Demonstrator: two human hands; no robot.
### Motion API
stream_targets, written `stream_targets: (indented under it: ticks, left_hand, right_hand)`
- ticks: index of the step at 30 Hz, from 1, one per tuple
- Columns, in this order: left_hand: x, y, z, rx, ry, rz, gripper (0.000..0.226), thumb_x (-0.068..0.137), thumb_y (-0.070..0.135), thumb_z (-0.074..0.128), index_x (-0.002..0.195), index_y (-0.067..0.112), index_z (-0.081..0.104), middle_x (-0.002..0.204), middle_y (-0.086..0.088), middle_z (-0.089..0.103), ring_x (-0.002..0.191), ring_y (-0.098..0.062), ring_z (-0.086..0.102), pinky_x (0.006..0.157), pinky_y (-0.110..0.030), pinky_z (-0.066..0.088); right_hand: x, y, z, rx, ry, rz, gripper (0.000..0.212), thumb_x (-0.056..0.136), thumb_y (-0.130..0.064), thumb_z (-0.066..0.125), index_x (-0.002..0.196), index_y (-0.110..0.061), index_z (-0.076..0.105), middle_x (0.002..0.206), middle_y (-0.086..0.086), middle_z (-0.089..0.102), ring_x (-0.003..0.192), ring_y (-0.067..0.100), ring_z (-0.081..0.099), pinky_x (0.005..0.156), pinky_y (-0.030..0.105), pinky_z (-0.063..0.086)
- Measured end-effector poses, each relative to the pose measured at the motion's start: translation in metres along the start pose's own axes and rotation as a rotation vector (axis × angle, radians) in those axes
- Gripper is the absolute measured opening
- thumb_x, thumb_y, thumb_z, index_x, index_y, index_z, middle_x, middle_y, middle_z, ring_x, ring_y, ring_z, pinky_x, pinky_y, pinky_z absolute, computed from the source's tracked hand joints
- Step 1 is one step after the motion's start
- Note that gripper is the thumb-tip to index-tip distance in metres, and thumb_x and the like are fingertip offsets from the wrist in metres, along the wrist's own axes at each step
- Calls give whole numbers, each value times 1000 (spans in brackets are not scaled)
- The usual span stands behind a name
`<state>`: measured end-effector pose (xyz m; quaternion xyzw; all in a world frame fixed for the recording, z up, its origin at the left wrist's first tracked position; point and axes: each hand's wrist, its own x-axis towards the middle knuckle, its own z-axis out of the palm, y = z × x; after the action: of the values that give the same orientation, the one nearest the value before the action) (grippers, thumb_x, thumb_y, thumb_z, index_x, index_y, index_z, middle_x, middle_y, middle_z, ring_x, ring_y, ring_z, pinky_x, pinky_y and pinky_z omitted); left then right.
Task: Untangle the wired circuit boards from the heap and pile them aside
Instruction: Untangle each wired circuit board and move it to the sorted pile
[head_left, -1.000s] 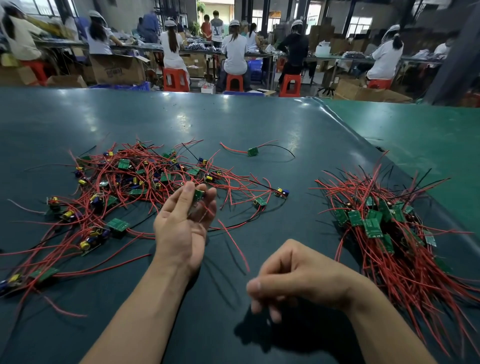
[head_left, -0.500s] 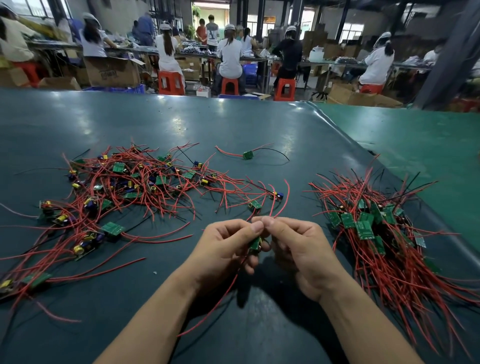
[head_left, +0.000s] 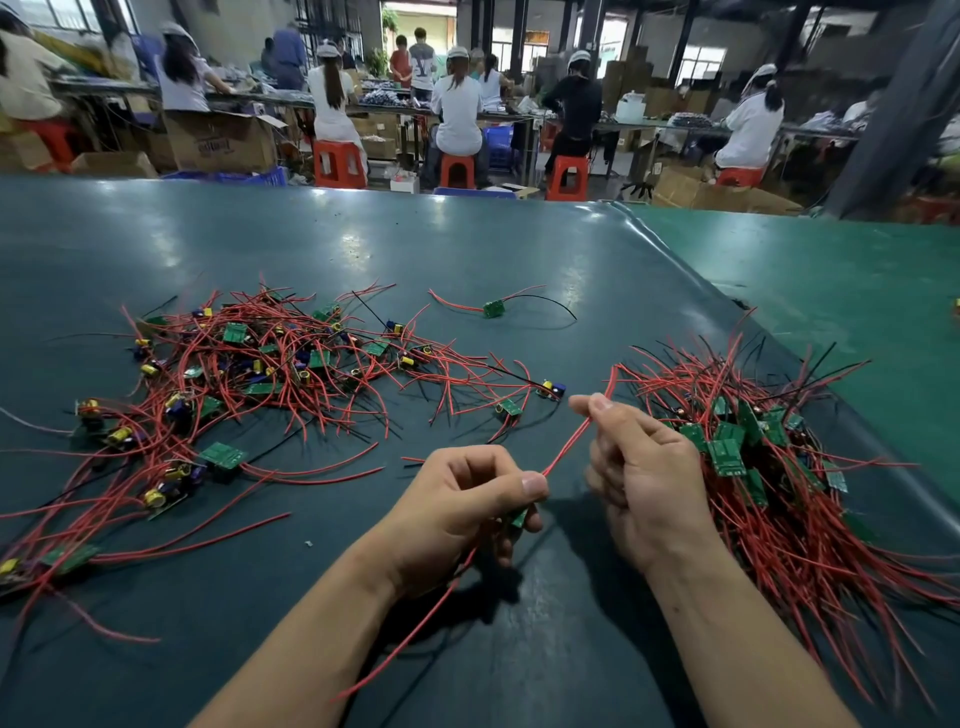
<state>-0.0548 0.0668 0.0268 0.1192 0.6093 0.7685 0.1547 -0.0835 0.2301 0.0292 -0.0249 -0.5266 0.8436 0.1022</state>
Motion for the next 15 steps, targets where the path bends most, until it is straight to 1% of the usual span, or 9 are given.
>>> stream_targets:
  ticks: [1, 3, 5, 7, 9, 11, 13, 14, 15]
  left_hand:
    - [0, 0, 0, -1, -9, 2, 21, 73, 16, 79, 63, 11, 61, 58, -7, 60, 59, -23, 46, 40, -20, 42]
    - [-1, -1, 0, -8, -23, 10, 22, 77, 13, 77, 61, 13, 62, 58, -7, 60, 58, -22, 46, 39, -20, 41]
    - [-1, 1, 0, -1, -28, 8, 22, 78, 13, 75, 60, 15, 63, 58, -8, 61, 47, -19, 47, 39, -20, 41]
    - [-1, 2, 0, 8, -34, 8, 22, 79, 15, 74, 59, 17, 64, 58, -9, 62, 38, -15, 45, 38, -19, 41]
    - [-2, 3, 0, 5, -42, 3, 22, 79, 15, 71, 57, 18, 65, 57, -9, 63, 36, -13, 44, 38, -18, 40]
    - [-3, 3, 0, -22, -49, -2, 22, 76, 15, 66, 55, 17, 65, 55, -9, 61, 36, -13, 47, 37, -17, 40]
    - [-5, 0, -2, -99, -50, -1, 22, 74, 13, 67, 53, 15, 62, 54, -10, 60, 37, -13, 50, 36, -17, 38]
    - [-6, -2, -3, -141, -40, 5, 20, 73, 14, 70, 54, 15, 63, 56, -9, 61, 37, -12, 49, 37, -16, 38]
    - [-6, -3, -4, -171, -25, 18, 16, 72, 17, 72, 58, 13, 65, 59, -9, 63, 37, -12, 47, 38, -17, 38]
  right_hand:
    - [1, -1, -1, 22, 21, -4, 29, 93, -8, 58, 68, -10, 74, 52, 9, 36, 30, 3, 19, 33, 12, 18]
    - [6, -2, -3, 67, 81, -13, 21, 94, -7, 57, 78, -3, 70, 44, -4, 41, 30, 1, 21, 32, 12, 18]
    - [9, 0, -5, 75, 129, -44, 18, 95, -7, 58, 81, 0, 68, 44, -8, 45, 30, 1, 21, 32, 12, 18]
    - [9, 5, -5, 25, 178, -118, 18, 94, -9, 60, 80, -4, 71, 43, -8, 38, 32, 3, 21, 35, 12, 19]
    - [8, 12, -4, -96, 220, -223, 18, 94, -13, 63, 81, -11, 76, 43, -10, 31, 36, 4, 22, 38, 15, 21]
    - [12, 12, -7, -124, 319, -286, 19, 93, -15, 65, 78, -13, 76, 42, -12, 33, 36, 5, 24, 38, 16, 21]
    - [23, 8, -18, -50, 460, -288, 20, 94, -13, 63, 75, -14, 72, 42, -13, 39, 35, 4, 26, 38, 15, 22]
    - [27, 6, -23, -54, 493, -296, 21, 94, -13, 62, 76, -15, 71, 44, -13, 43, 36, 5, 28, 40, 17, 24]
    - [28, 8, -24, -126, 478, -316, 21, 94, -13, 62, 75, -16, 71, 46, -13, 45, 41, 7, 32, 44, 20, 27]
